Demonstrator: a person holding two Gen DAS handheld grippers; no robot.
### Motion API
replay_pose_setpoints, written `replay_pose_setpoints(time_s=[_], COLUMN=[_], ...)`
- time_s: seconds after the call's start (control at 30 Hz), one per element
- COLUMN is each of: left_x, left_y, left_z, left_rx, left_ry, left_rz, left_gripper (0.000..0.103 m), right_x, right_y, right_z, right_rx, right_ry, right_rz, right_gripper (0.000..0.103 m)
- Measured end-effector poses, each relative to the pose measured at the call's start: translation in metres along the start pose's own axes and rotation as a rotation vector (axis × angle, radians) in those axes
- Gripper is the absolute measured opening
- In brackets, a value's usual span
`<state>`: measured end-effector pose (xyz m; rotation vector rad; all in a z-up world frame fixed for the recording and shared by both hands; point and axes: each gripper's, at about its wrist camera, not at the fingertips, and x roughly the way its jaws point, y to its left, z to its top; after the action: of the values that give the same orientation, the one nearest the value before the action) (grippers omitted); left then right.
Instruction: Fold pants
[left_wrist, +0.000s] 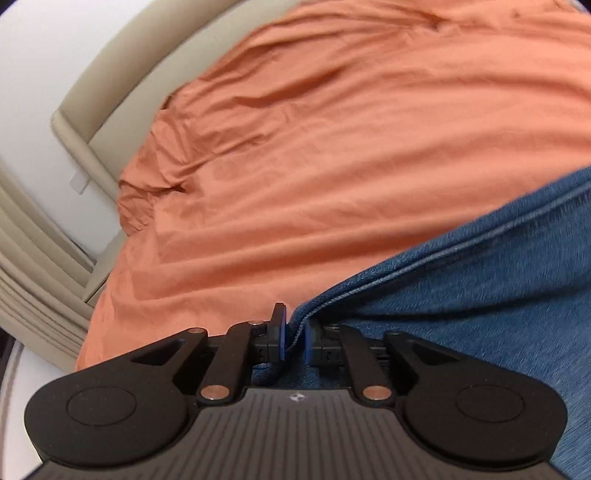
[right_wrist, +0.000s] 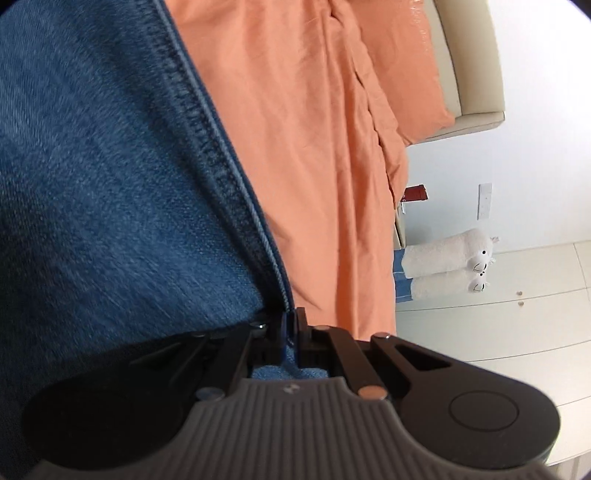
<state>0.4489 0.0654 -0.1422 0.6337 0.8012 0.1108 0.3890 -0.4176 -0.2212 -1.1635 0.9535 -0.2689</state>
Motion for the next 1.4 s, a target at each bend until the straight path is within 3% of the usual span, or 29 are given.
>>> replay_pose_setpoints(time_s=[0.03, 0.1, 0.13, 0.17, 0.2, 0.23, 0.37, 0.5, 0.7, 0.8, 0.9, 1.0, 1.1, 1.13, 1.17, 1.2, 1.23, 1.27, 1.4], left_x=[0.004, 0.005, 0.003, -0.001, -0.004, -0.009, -0.032, -0.055, -0.071, -0.067, -0.056, -0.026, -0.003, 0.002, 0.005, 0.006, 0.005, 0.0, -0.041], left_y=[-0.002, -0.009, -0.01, -0.01, -0.008, -0.004, 0.019, 0.067, 0.151, 0.171, 0.178, 0.18, 0.171, 0.17, 0.169, 0.169, 0.171, 0.174, 0.18], left_z=[-0.003, -0.005, -0.005, -0.005, -0.005, -0.005, -0.008, -0.029, -0.116, -0.165, -0.21, -0.241, -0.254, -0.253, -0.249, -0.244, -0.238, -0.228, -0.187], left_rx=[0.041, 0.12, 0.138, 0.142, 0.136, 0.133, 0.094, -0.083, -0.562, -0.761, -0.979, -1.222, -1.39, -1.413, -1.427, -1.431, -1.417, -1.374, -1.157], left_ry=[0.015, 0.034, 0.031, 0.027, 0.023, 0.011, -0.008, 0.0, 0.049, 0.067, 0.067, 0.106, 0.085, 0.066, 0.056, 0.063, 0.089, 0.103, -0.004], left_rz=[-0.004, 0.009, 0.021, 0.023, 0.019, -0.006, -0.051, -0.126, -0.298, -0.366, -0.395, -0.547, -0.607, -0.62, -0.622, -0.604, -0.545, -0.491, -0.358], left_gripper=[0.02, 0.022, 0.03, 0.067, 0.089, 0.098, 0.095, 0.092, 0.089, 0.088, 0.088, 0.088, 0.088, 0.085, 0.067, 0.062, 0.044, 0.033, 0.026], right_x=[0.001, 0.001, 0.002, -0.001, -0.004, -0.01, -0.045, -0.093, -0.152, -0.17, -0.182, -0.176, -0.173, -0.173, -0.173, -0.172, -0.171, -0.171, -0.165], right_y=[0.002, 0.003, -0.001, -0.004, -0.009, -0.013, -0.031, -0.037, -0.021, 0.005, 0.021, 0.014, 0.002, -0.002, -0.005, -0.009, -0.013, -0.018, -0.045], right_z=[0.001, 0.001, 0.001, 0.0, 0.0, -0.001, -0.006, -0.01, -0.029, -0.03, -0.025, -0.026, -0.032, -0.037, -0.043, -0.048, -0.053, -0.061, -0.102], right_rx=[0.005, 0.019, 0.025, 0.035, 0.05, 0.073, 0.192, 0.352, 0.754, 0.853, 0.889, 0.967, 1.046, 1.068, 1.086, 1.105, 1.126, 1.146, 1.231], right_ry=[0.007, 0.038, 0.044, 0.047, 0.047, 0.045, 0.016, -0.029, -0.062, -0.047, -0.074, -0.076, -0.068, -0.063, -0.055, -0.047, -0.037, -0.027, 0.011], right_rz=[0.001, 0.008, 0.007, 0.006, 0.0, 0.0, 0.058, 0.199, 0.565, 0.707, 0.734, 0.767, 0.784, 0.786, 0.784, 0.776, 0.766, 0.756, 0.688], right_gripper=[0.001, 0.013, 0.022, 0.033, 0.039, 0.047, 0.053, 0.055, 0.057, 0.057, 0.058, 0.059, 0.059, 0.059, 0.058, 0.058, 0.057, 0.056, 0.054])
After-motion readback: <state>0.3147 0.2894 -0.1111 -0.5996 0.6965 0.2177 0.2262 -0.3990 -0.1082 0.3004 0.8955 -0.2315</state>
